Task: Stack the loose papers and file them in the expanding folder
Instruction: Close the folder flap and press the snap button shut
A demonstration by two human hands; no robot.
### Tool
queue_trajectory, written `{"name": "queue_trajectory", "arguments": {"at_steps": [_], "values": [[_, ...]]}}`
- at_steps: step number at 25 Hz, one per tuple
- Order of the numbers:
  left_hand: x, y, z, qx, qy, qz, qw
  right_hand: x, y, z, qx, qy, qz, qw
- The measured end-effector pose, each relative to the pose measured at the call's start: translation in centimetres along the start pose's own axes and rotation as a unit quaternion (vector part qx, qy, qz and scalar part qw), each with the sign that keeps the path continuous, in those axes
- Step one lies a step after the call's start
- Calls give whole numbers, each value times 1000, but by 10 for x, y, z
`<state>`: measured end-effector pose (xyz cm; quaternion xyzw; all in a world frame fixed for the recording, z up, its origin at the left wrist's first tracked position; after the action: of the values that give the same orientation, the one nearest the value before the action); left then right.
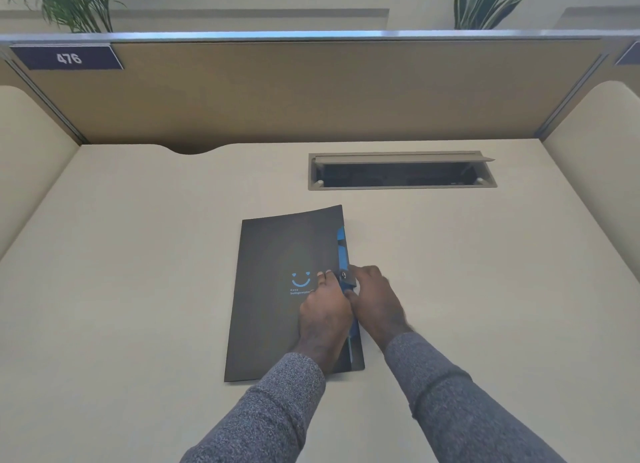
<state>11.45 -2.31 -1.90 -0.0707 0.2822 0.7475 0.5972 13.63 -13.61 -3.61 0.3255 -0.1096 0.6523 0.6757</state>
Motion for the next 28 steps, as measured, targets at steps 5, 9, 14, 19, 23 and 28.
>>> {"name": "queue_trajectory", "arguments": {"at_steps": [5, 9, 14, 19, 23, 28], "values": [[3, -3, 2, -23, -12, -11, 1000, 8, -22, -4, -18, 72, 11, 997], [4, -3, -4, -16, -40, 0, 999, -4, -18, 2, -48, -53, -19, 997], [9, 0, -19, 34, -79, 5, 996, -6, -11, 6, -71, -70, -4, 995], [34, -8, -28, 74, -91, -30, 993, 13, -7, -7, -49, 55, 84, 994], [46, -8, -35, 110, -53, -54, 991, 21, -11, -15, -58, 143, 100, 983], [49, -10, -39, 124, -66, -52, 989, 28, -6, -29, -43, 237, 129, 962]]}}
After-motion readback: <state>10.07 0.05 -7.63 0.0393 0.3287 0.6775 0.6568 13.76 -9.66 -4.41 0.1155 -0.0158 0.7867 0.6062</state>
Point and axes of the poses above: each hand's wrist, its own y-axis away from the middle knuckle, its own z-axis out of the back of the hand, x = y × z, the point moved 10 cm from there along -y, towards the middle knuckle, and after that the axes turned 2 degrees about x, right-handed, at the moved point
